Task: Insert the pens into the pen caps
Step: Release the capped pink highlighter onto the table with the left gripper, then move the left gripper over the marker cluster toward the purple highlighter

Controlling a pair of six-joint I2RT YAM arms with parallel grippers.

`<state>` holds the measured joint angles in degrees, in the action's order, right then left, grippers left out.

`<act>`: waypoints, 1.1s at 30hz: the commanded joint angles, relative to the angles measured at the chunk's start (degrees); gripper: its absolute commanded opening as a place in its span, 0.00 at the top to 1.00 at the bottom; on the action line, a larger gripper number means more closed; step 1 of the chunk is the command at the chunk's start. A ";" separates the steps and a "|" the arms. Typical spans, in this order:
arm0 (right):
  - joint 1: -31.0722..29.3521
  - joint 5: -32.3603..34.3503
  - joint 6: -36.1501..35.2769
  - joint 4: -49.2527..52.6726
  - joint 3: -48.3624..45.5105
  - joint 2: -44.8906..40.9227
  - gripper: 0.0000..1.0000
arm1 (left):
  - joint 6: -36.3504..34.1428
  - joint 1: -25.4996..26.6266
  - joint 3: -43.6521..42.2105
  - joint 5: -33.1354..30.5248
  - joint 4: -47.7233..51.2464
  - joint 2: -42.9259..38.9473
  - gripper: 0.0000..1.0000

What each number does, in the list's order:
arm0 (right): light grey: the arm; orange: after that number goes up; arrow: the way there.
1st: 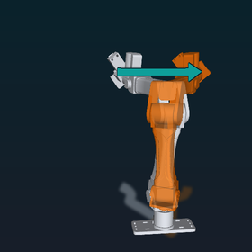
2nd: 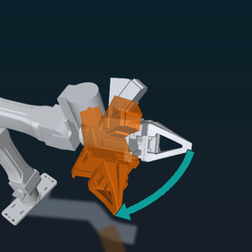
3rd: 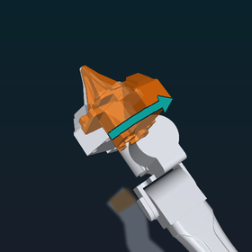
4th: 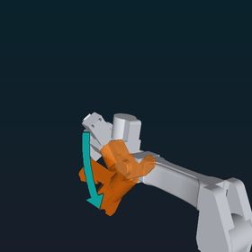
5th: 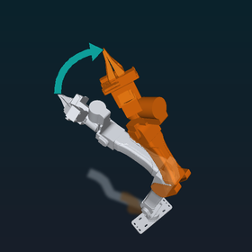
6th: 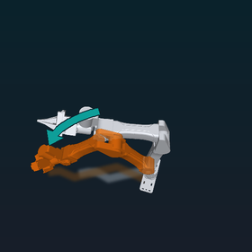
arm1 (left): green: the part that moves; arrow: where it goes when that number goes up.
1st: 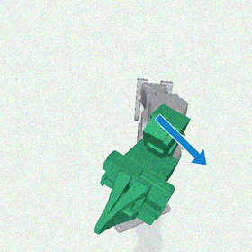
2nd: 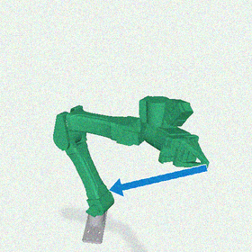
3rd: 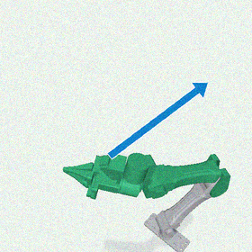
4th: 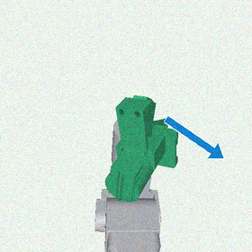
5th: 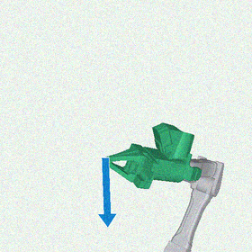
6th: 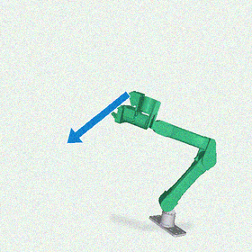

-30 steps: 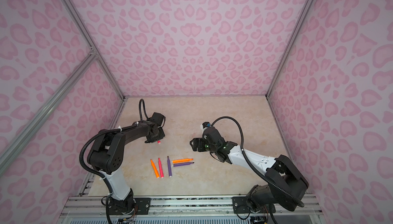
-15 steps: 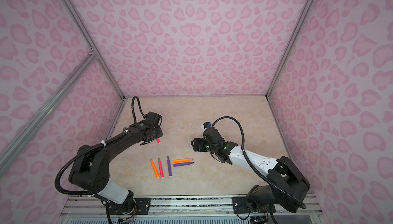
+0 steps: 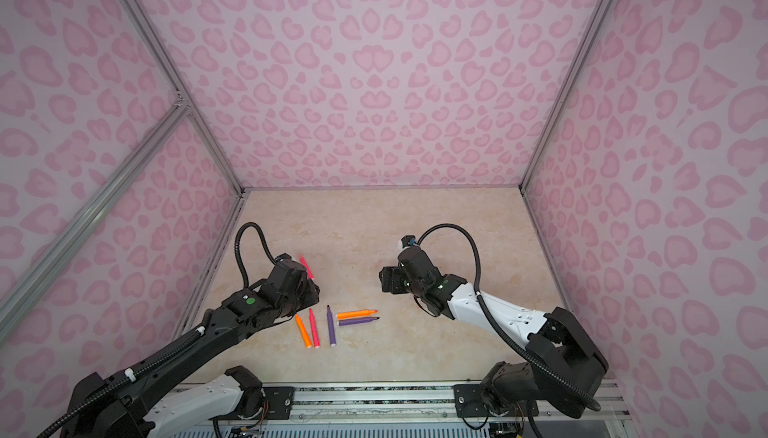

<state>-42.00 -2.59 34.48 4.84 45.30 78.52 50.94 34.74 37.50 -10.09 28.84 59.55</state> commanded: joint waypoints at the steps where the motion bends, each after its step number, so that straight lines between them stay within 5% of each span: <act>1: -0.01 0.30 -0.29 0.39 -0.05 0.32 0.15 | 3.94 2.38 -1.84 -0.55 1.41 -0.28 0.53; 17: -0.63 -0.63 -0.05 -0.59 -0.67 -0.40 0.16 | 8.34 15.76 0.27 -4.52 1.80 12.34 0.58; 33: -1.68 -0.04 -0.30 -0.18 -0.52 -0.83 0.16 | 8.30 17.11 2.94 -7.36 -0.41 24.86 0.63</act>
<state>-43.53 -3.03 34.33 5.45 45.10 77.49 58.72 51.88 39.59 -15.31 28.51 83.29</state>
